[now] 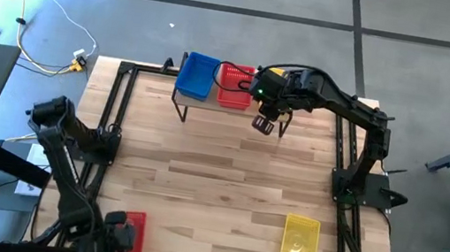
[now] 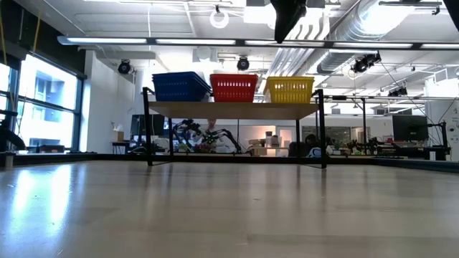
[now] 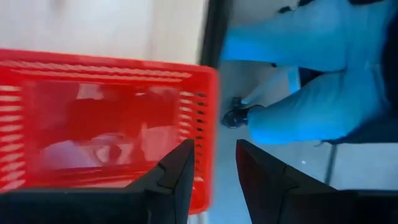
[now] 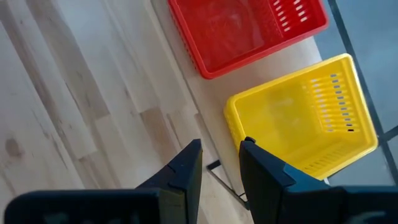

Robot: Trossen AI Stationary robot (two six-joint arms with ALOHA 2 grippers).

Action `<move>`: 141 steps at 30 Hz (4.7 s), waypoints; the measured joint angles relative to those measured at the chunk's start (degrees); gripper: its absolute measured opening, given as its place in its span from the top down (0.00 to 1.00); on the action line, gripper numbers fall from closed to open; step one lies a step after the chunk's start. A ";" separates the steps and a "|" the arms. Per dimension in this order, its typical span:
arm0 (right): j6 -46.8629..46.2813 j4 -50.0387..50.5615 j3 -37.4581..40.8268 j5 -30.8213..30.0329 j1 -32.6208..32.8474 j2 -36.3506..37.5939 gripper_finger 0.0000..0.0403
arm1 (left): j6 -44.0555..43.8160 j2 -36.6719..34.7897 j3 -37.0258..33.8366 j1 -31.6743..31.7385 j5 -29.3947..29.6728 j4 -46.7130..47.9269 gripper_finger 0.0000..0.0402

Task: Stack baskets on shelf by color
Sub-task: Stack the red bin on top of the red bin on the shelf

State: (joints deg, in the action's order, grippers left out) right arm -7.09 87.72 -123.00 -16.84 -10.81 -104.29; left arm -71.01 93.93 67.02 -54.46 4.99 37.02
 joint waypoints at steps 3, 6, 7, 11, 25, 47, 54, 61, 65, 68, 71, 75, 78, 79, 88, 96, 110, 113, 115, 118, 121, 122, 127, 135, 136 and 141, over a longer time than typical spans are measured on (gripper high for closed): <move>0.00 -0.02 0.00 0.73 0.00 0.00 0.77 | -0.77 1.75 0.02 -1.00 -0.42 -3.39 0.73; -0.01 -0.04 0.00 0.79 0.00 0.00 0.77 | -1.00 3.02 0.02 -1.61 -0.47 -6.06 0.73; -0.02 -0.04 0.00 0.79 0.00 0.00 0.77 | -1.32 3.26 0.02 -1.73 -0.45 -6.62 0.73; -0.52 -0.06 0.00 0.77 0.00 0.00 0.77 | -3.30 4.75 0.02 -2.15 -0.45 -6.42 0.73; -0.53 -0.07 0.00 0.77 -0.01 0.00 0.77 | -5.48 10.22 0.04 -2.33 -4.74 -6.34 0.73; -1.92 -0.04 0.00 0.37 1.06 0.00 0.77 | 3.84 8.82 1.06 3.91 -0.88 4.20 0.99; -1.88 2.42 0.00 -7.94 3.52 0.00 0.77 | 15.46 5.45 4.99 12.35 1.80 14.31 0.99; -1.46 2.29 0.00 -9.74 4.19 1.13 0.77 | 26.03 1.61 9.14 21.31 7.51 21.49 1.00; -1.46 2.29 0.00 -10.78 4.07 2.85 0.77 | 32.61 -0.18 11.97 26.68 9.99 23.90 1.00; -1.46 2.23 0.00 -12.48 4.07 4.51 0.77 | 38.17 -1.11 14.62 30.69 11.62 25.06 1.00; -1.93 2.28 0.00 -12.71 3.97 6.39 0.77 | 44.14 -1.47 17.86 34.71 13.19 26.88 1.00; -3.44 2.29 0.00 -12.67 3.96 8.59 0.77 | 52.14 -1.44 22.99 39.85 16.13 29.04 1.00; -3.61 2.28 0.00 -12.67 3.96 9.98 0.77 | 57.17 -1.44 26.18 43.73 18.43 29.26 1.00; -3.99 2.31 0.00 -12.65 3.96 10.41 0.77 | 58.71 -1.44 27.24 45.06 19.05 29.20 1.00; -4.92 2.29 0.00 -12.63 3.96 11.82 0.77 | 68.54 -1.44 34.74 56.51 21.65 28.64 1.00; -4.95 2.29 0.00 -12.61 3.96 11.93 0.77 | 79.74 -1.42 35.58 66.75 18.20 22.38 1.00; -4.92 2.29 0.00 -13.09 3.96 11.93 0.77 | 84.72 -0.01 35.66 75.60 5.64 17.21 1.00; -4.92 2.29 0.00 -13.09 3.96 11.93 0.77 | 84.71 1.15 35.65 75.74 5.44 17.12 1.00; -4.92 2.29 0.00 -13.07 3.96 11.93 0.77 | 84.71 2.04 35.67 75.78 5.08 17.58 1.00; -4.92 2.29 0.00 -13.05 3.96 11.93 0.77 | 84.73 3.55 35.63 75.85 5.25 17.75 1.00; -4.92 2.29 0.00 -13.05 3.96 11.93 0.77 | 84.71 4.11 35.60 75.90 7.04 18.22 1.00; -4.92 2.29 0.00 -13.02 3.96 11.93 0.77 | 84.73 4.11 35.60 76.00 7.48 18.53 1.00; -4.92 2.29 0.00 -13.01 3.96 11.93 0.77 | 83.80 4.11 35.60 76.20 7.52 18.56 1.00; -4.92 2.29 0.00 -12.74 3.96 11.93 0.77 | 85.14 6.47 35.58 76.20 7.09 19.32 1.00; -4.92 2.29 0.02 -12.61 3.96 11.93 0.77 | 85.16 6.87 35.58 76.20 7.24 19.28 1.00; -4.92 2.29 0.02 -12.01 3.96 11.93 0.77 | 86.19 7.84 35.56 76.20 7.34 19.23 1.00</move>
State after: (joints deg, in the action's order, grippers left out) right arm -12.01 90.02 -122.98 -28.86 -6.85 -92.36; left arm 15.18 101.78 102.59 21.74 12.33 56.25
